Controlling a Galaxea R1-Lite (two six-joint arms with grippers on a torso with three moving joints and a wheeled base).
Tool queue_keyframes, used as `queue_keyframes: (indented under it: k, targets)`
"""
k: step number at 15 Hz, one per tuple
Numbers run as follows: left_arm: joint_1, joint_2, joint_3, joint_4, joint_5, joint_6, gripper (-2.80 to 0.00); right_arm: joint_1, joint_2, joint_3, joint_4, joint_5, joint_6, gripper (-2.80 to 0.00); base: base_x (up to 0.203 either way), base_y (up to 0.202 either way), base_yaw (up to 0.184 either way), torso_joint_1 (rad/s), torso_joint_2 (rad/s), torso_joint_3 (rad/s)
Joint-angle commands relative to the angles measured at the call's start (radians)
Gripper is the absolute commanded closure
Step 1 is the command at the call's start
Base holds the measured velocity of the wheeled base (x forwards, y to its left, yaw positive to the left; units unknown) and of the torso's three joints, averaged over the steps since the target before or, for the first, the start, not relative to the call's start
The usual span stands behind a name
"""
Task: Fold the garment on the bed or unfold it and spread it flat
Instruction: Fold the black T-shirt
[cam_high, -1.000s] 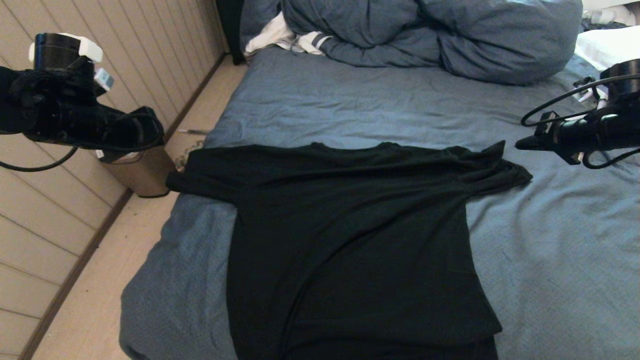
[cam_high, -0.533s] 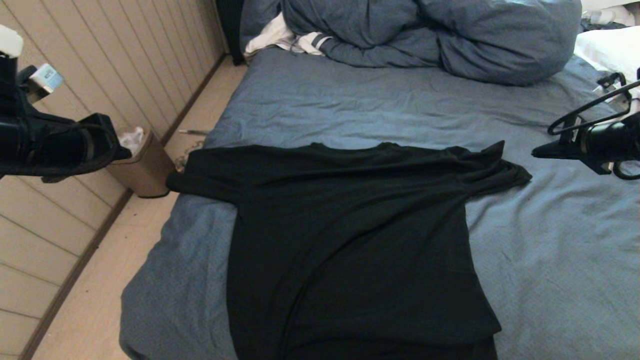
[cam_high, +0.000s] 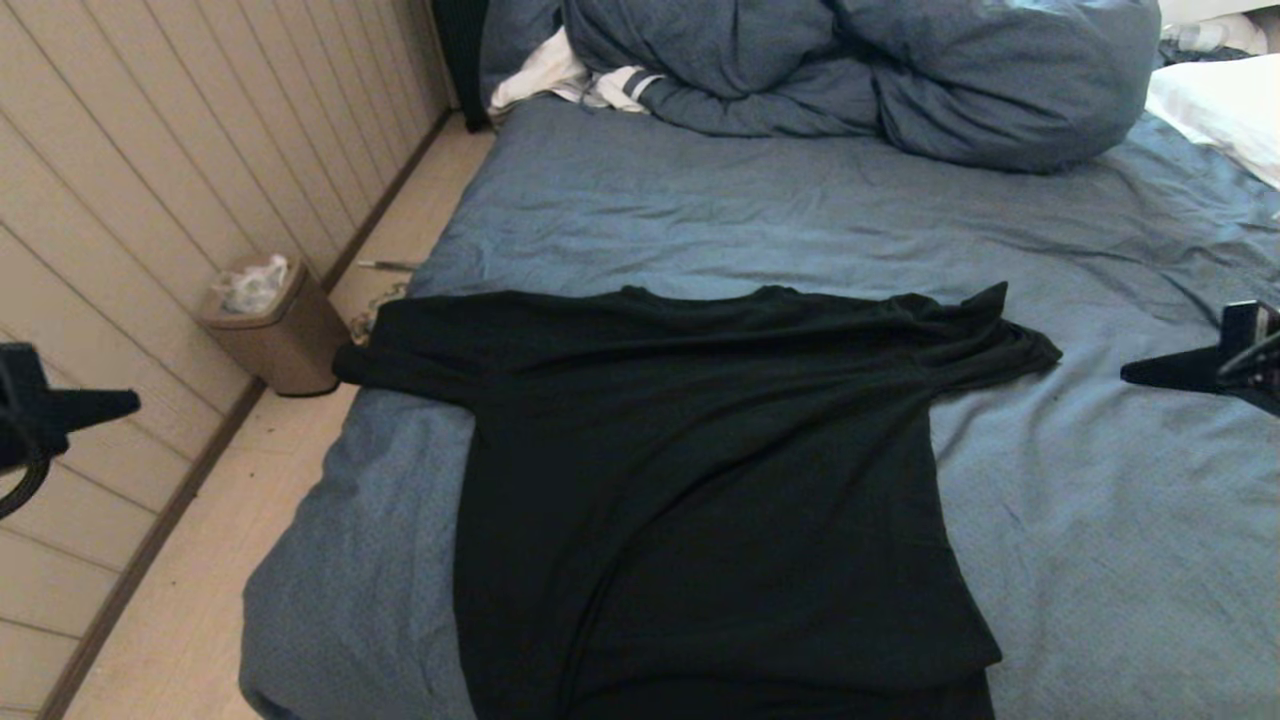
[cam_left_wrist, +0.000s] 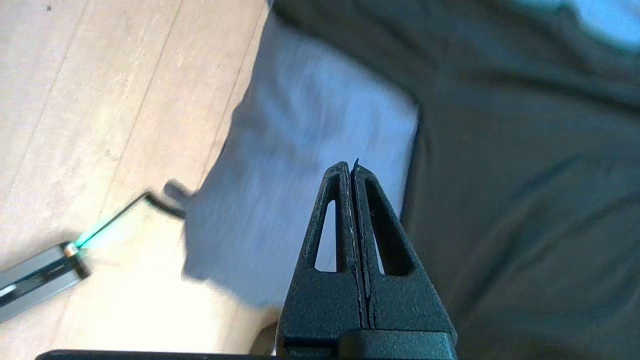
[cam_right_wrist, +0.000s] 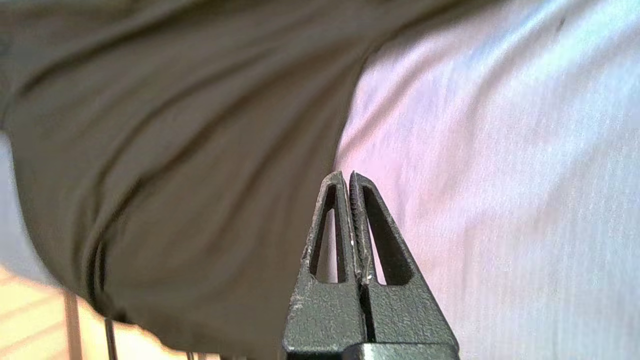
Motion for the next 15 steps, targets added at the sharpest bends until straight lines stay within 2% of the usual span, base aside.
queue_keyframes:
  k: [1,3,6,11,15]
  targets:
    - [0.001,-0.159,0.086,0.005,0.001,0.019,0.00,0.005,-0.148,0.085,0.001,0.004,-0.008,0.00,0.000,0.000,0.000,0.000,0.00,0.000]
    - [0.001,-0.246,0.133,0.021,0.023,0.057,0.00,0.007,-0.228,0.153,0.000,0.005,-0.033,0.00,0.000,0.000,0.000,0.000,0.00,0.000]
    - [0.001,-0.380,0.207,0.060,0.034,0.068,0.00,0.006,-0.385,0.298,-0.004,0.005,-0.046,0.00,0.000,0.000,0.000,0.000,0.00,0.000]
    - [0.017,-0.661,0.318,0.223,0.080,0.130,0.00,0.005,-0.732,0.616,-0.086,-0.002,-0.093,0.00,0.000,0.000,0.000,0.000,0.00,0.000]
    - [0.072,-0.831,0.521,0.221,0.088,0.250,0.00,0.005,-0.953,0.812,-0.105,-0.004,-0.146,0.00,0.000,0.000,0.000,0.000,0.00,0.000]
